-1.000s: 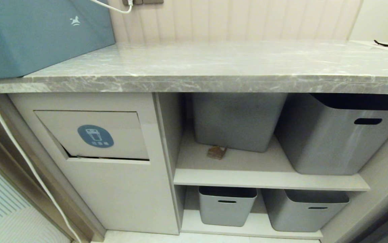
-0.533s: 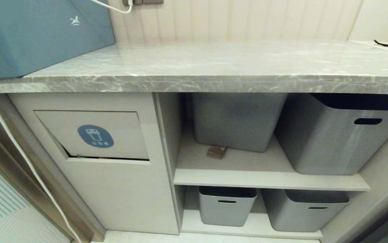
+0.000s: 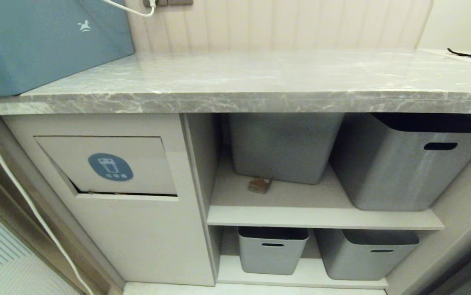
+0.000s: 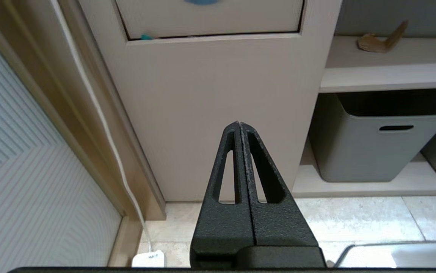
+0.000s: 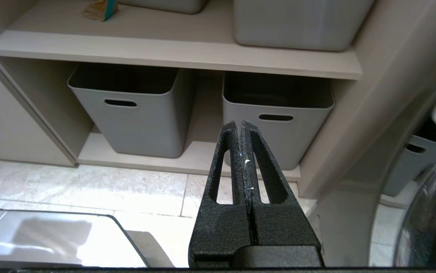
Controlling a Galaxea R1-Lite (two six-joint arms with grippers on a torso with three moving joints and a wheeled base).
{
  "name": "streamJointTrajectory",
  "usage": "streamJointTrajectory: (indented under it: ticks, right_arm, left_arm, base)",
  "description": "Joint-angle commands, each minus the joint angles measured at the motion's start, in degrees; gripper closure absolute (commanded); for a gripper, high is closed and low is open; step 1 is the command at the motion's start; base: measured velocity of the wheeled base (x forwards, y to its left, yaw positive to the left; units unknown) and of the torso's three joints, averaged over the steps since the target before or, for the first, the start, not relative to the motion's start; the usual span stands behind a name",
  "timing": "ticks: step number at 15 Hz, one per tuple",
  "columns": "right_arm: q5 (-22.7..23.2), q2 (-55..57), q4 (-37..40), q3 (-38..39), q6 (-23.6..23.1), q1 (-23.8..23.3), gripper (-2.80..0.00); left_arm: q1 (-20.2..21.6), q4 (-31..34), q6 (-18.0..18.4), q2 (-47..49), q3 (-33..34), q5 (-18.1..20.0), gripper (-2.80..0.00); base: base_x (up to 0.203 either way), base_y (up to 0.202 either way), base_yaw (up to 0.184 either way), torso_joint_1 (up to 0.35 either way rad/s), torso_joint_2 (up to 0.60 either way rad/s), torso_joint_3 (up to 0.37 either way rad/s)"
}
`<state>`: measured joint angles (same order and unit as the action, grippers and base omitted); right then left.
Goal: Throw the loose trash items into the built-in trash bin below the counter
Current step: Pick up the garbage
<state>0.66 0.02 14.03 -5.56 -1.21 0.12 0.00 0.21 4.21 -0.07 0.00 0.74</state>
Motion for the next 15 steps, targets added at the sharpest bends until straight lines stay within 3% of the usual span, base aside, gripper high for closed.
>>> streamJointTrajectory:
  ticks: [1, 7, 15]
  right_arm:
    - [0.0, 0.0, 0.1, 0.0, 0.0, 0.1, 0.0]
    - [0.0, 0.0, 0.1, 0.0, 0.0, 0.0, 0.0]
    - [0.0, 0.0, 0.1, 0.0, 0.0, 0.0, 0.0]
  left_arm:
    - [0.0, 0.1, -0.1, 0.0, 0.0, -0.1, 0.0]
    - [0.0, 0.0, -0.3, 0.0, 0.0, -0.1, 0.0]
    - [0.0, -0.2, -0.9, 0.0, 0.0, -0.1, 0.0]
  base:
    - [0.005, 0.005, -0.109, 0.001, 0.01, 0.007]
    - [0.001, 0.006, -0.135, 0.003, 0.0, 0.003]
    - [0.0, 0.0, 0.0, 0.0, 0.0, 0.0]
